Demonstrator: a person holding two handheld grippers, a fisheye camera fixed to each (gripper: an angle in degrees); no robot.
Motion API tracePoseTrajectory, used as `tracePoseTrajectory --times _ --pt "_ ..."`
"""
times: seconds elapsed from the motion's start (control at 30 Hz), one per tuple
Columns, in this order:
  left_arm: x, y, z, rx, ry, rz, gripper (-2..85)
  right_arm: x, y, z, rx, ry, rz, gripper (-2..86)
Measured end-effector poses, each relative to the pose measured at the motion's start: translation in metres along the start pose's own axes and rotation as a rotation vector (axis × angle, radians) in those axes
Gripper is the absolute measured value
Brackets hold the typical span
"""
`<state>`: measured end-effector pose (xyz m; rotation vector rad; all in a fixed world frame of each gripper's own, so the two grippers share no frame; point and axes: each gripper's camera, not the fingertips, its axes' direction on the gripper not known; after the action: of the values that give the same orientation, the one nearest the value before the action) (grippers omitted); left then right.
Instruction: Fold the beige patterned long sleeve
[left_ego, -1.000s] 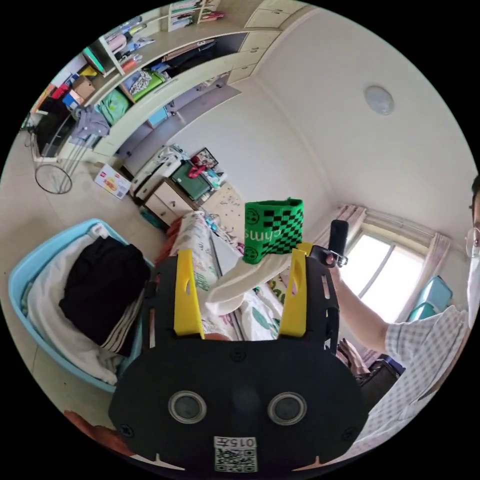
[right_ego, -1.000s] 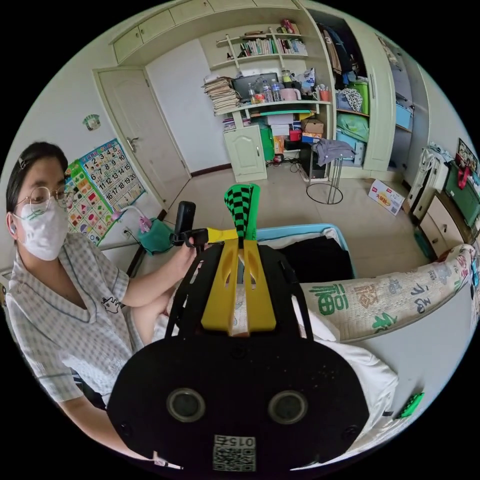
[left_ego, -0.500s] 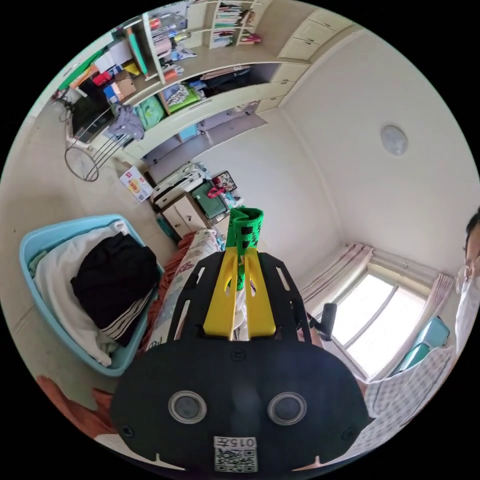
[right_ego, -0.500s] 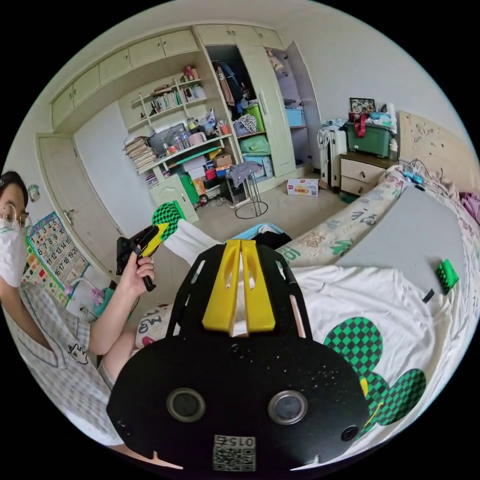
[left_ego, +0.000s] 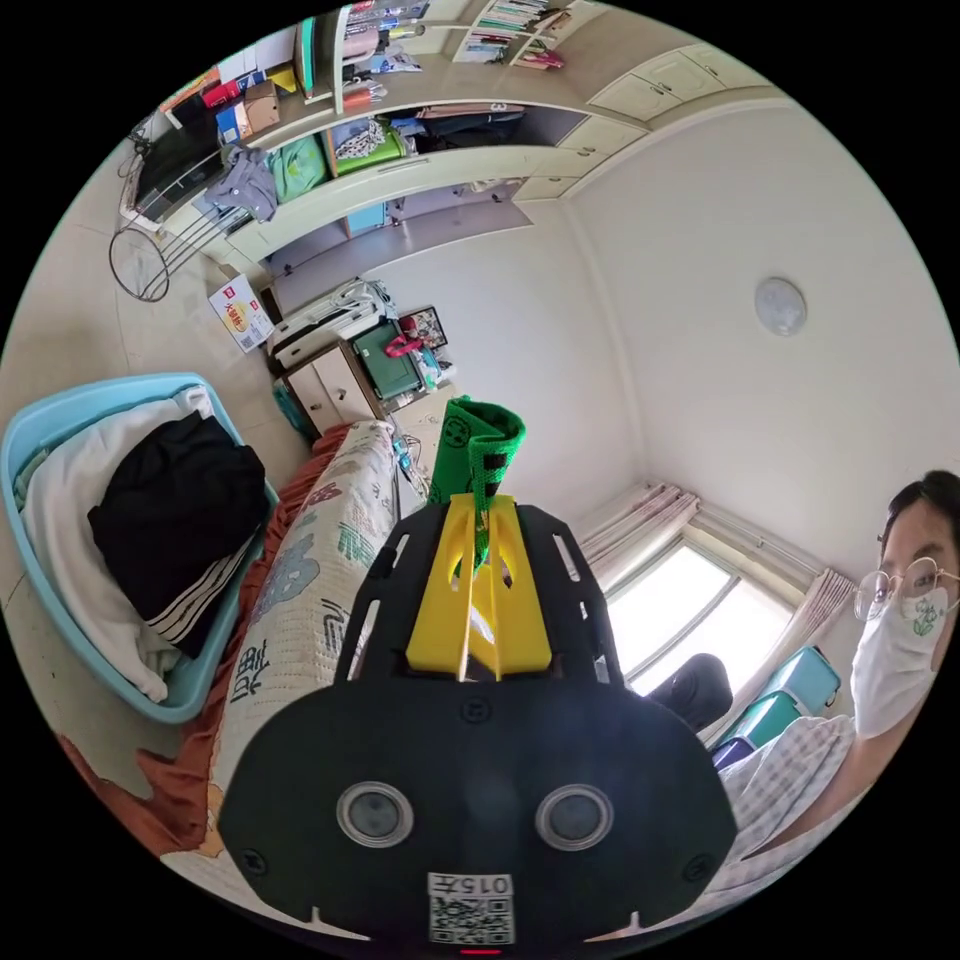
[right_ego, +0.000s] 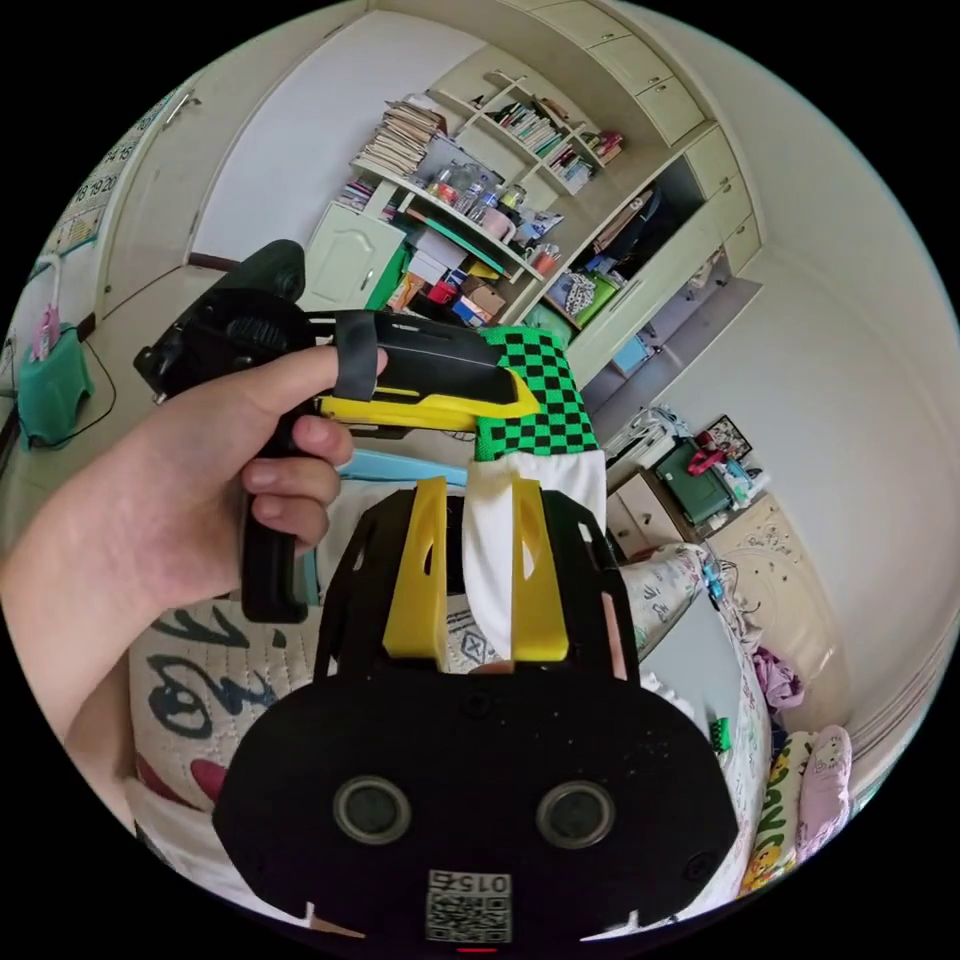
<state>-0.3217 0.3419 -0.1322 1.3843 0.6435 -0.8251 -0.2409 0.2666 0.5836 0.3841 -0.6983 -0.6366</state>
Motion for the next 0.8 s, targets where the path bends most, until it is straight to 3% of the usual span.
tracePoseTrajectory --times 0.17,0.27,0.37,0.43,0.5,0.6,0.8 --pt "-0.004 -0.003 0.005 -0.034 0.069 0.037 4.3 0.035 0.0 -0.016 0.002 -0.09 0.052 0.2" --pt "0.005 -0.008 -0.001 -0.023 0.06 0.149 9.9 0.113 0.002 -0.058 0.078 -0.332 0.147 -0.8" --pt "0.015 -0.006 0.002 -0.027 -0.011 0.229 16.1 0.206 -0.012 -0.08 0.045 -0.625 0.225 -0.9" --pt "0.017 -0.006 0.008 -0.07 0.04 0.258 19.9 0.269 -0.029 -0.095 0.039 -0.769 0.295 -0.9" --pt "0.017 -0.004 0.018 -0.116 0.125 0.266 21.2 0.302 -0.048 -0.105 0.028 -0.838 0.333 -0.7" --pt "0.02 0.0 0.04 -0.179 0.347 0.253 23.6 0.317 -0.087 -0.116 -0.024 -0.775 0.29 -0.6" --pt "0.035 0.01 0.063 -0.155 0.236 0.351 21.4 0.299 -0.16 -0.092 -0.088 -0.863 0.261 -0.2"
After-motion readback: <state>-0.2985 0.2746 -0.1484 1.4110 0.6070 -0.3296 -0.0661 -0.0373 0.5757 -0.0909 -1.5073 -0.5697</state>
